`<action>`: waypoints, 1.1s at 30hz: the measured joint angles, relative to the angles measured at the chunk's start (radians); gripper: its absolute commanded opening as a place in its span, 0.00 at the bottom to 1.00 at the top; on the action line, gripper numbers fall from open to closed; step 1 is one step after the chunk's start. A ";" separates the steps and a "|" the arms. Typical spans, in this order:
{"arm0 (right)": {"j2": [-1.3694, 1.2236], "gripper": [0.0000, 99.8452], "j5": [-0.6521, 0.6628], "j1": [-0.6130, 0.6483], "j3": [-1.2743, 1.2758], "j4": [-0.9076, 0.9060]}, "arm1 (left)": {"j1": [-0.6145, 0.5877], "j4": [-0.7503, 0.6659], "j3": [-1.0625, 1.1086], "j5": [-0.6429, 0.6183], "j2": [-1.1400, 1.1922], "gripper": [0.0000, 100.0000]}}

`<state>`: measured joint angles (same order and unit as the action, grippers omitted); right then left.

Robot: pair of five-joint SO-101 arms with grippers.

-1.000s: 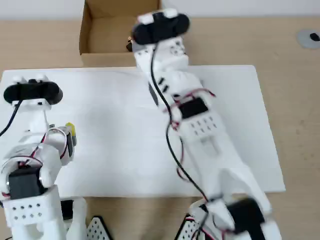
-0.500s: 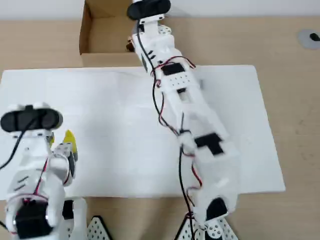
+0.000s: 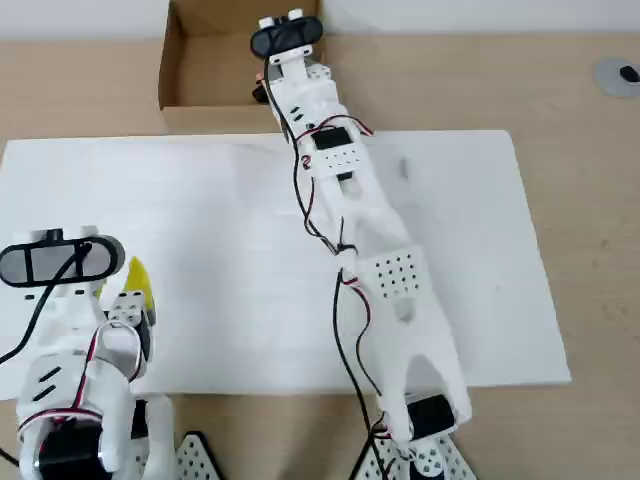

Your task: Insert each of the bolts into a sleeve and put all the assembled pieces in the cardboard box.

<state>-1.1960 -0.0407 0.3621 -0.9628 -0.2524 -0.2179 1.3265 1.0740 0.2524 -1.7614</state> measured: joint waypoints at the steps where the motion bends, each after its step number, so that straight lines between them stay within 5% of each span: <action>1: -0.021 0.01 0.000 0.000 -0.035 -0.018 | 0.000 0.000 0.000 0.000 0.000 0.12; 25: -0.236 0.01 0.123 0.000 -0.534 -0.456 | 0.000 0.011 0.000 0.000 0.000 0.13; 33: -0.236 0.17 0.123 0.000 -0.560 -0.512 | 0.000 0.011 0.000 0.000 0.000 0.13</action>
<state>-1.4323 0.0821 0.3621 -1.5228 -0.7649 -0.2179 1.3372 1.0740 0.2524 -1.7614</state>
